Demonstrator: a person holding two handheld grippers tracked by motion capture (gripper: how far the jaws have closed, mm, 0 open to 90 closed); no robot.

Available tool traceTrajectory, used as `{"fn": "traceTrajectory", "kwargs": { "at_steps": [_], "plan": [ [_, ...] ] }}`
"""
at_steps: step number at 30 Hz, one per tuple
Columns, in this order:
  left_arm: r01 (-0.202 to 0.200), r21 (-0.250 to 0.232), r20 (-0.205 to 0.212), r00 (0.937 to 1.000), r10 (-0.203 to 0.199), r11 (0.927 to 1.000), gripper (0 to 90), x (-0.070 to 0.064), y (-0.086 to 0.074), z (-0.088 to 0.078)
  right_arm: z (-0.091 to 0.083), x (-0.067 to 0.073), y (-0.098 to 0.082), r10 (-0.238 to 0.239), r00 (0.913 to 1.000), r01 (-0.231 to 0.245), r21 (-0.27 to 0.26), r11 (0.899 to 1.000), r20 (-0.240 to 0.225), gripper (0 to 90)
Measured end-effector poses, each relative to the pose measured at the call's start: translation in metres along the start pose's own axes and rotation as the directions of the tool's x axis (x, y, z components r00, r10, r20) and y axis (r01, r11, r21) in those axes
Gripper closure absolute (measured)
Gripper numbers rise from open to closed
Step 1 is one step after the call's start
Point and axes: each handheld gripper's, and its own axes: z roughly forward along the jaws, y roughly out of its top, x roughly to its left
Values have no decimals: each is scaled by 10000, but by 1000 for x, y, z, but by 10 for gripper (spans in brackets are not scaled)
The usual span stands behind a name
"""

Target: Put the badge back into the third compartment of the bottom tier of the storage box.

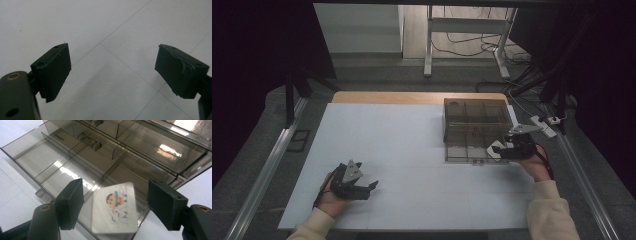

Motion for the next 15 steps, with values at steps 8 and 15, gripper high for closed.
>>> {"fn": "traceTrajectory", "kwargs": {
  "at_steps": [8, 15],
  "plan": [
    [11, -18, 0, 10000, -11, 10000, 133, 0, 0, 0, -2, -2, 0, 66, 9998, -64, -102, 9999, 191, 384],
    [-12, -5, -2, 10000, 12, 10000, 133, 0, 0, 0, -8, -11, -2, 339, 9958, -341, 10, 9994, 848, 859]
  ]
}}
